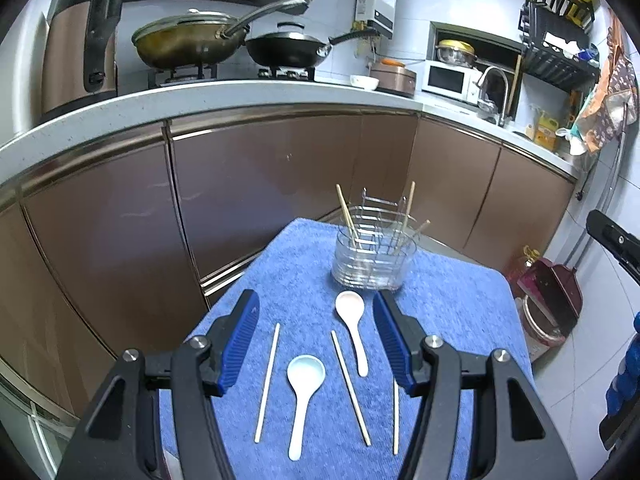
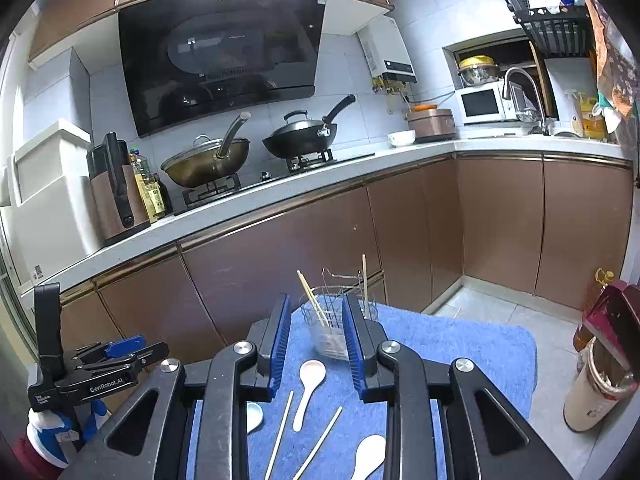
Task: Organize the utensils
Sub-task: 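Move the right gripper back toward the remaining chopsticks on the towel, then lower the left gripper onto a wooden chopstick and close while the right gripper grasps another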
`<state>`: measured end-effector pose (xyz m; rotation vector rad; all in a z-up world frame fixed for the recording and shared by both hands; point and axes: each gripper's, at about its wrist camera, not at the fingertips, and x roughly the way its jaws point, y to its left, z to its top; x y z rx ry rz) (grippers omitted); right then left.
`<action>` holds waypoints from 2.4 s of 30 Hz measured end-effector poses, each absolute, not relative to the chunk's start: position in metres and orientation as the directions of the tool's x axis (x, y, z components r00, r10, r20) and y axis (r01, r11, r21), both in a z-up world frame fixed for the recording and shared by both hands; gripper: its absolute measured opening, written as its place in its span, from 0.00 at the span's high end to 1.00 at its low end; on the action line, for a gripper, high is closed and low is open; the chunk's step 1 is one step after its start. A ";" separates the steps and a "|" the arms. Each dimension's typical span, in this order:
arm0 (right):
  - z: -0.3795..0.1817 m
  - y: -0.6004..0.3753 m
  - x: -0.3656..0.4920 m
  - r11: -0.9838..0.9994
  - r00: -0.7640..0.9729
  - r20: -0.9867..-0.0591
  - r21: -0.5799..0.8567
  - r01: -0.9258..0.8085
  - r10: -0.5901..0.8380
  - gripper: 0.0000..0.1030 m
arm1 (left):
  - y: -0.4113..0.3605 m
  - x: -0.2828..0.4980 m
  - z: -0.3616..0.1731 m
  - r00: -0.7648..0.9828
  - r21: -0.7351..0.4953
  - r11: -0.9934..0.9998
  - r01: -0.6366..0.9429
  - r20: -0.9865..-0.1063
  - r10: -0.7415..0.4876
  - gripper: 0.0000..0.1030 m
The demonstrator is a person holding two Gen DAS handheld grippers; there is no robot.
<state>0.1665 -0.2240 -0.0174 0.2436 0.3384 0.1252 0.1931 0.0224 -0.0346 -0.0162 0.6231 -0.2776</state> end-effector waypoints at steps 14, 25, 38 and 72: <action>-0.050 -0.230 0.188 0.959 0.892 -0.424 0.282 -0.033 0.156 0.76 | 0.013 0.215 -0.079 0.650 -0.144 0.945 0.294 -0.694 -0.309 0.45; -0.085 -0.222 0.222 0.963 0.819 -0.546 0.269 -0.027 0.176 0.76 | 0.006 0.256 -0.115 0.521 -0.220 0.934 0.281 -0.783 -0.341 0.48; -0.142 -0.207 0.274 0.959 0.659 -0.712 0.280 -0.050 0.243 0.76 | -0.028 0.313 -0.165 0.335 -0.266 0.925 0.270 -0.875 -0.350 0.64; -0.257 -0.171 0.369 0.953 0.307 -0.908 0.304 0.016 0.285 0.91 | -0.063 0.381 -0.254 0.117 -0.190 0.964 0.185 -0.970 -0.214 0.89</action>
